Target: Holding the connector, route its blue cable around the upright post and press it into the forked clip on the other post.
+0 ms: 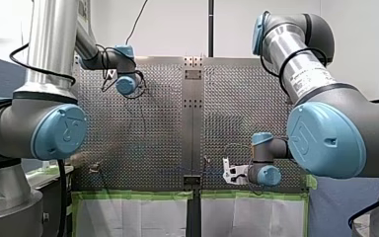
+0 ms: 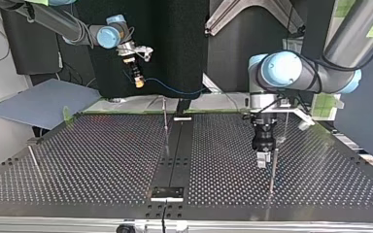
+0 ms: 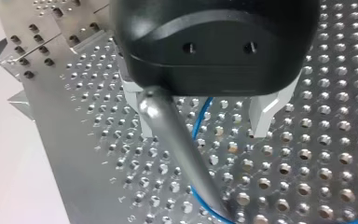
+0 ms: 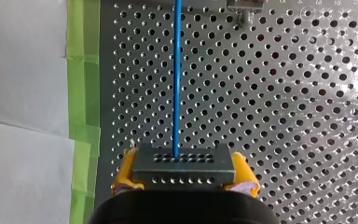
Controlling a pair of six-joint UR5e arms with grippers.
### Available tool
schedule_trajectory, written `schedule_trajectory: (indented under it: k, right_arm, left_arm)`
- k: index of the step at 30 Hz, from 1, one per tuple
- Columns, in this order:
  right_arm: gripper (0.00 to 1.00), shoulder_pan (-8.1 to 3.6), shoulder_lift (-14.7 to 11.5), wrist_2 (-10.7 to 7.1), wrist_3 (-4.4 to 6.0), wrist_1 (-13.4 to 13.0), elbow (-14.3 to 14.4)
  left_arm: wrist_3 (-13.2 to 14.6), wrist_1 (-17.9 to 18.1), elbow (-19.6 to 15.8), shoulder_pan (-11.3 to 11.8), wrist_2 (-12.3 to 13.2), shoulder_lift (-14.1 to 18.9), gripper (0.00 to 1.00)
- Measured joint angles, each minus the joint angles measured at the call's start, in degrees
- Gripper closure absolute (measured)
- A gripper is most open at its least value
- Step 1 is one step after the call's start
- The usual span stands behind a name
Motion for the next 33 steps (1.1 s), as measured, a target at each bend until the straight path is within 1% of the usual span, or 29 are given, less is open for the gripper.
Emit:
schedule_trajectory:
  k: [3,6,13,16,24,30,33]
  right_arm:
    - [1.0,-0.1,0.0,0.0,0.0,0.0,0.0]
    - [1.0,-0.22,0.0,0.0,-0.04,0.1,0.0]
    - [1.0,-0.26,0.0,0.0,-0.09,0.2,0.0]
    - [1.0,-0.27,0.0,0.0,-0.09,0.2,0.0]
    - [1.0,-0.27,0.0,0.0,-0.02,0.1,0.0]
    - [1.0,-0.27,0.0,0.0,0.0,0.0,0.0]
    - [1.0,-0.27,0.0,0.0,0.0,0.0,0.0]
  left_arm:
    - [0.2,1.3,0.0,-0.6,-0.2,-0.8,0.0]
    - [1.2,2.2,0.0,-1.4,-1.1,-2.0,0.0]
    - [4.3,0.6,-0.1,-2.8,-4.4,-5.5,0.0]
    - [4.8,0.1,-0.1,-3.0,-5.3,-6.4,0.0]
    - [4.2,-0.1,-0.4,-3.3,-5.8,-7.1,0.0]
    - [2.6,0.0,-0.4,-4.4,-5.9,-9.3,0.0]
    - [1.9,0.3,-0.4,-4.7,-6.5,-10.9,0.0]
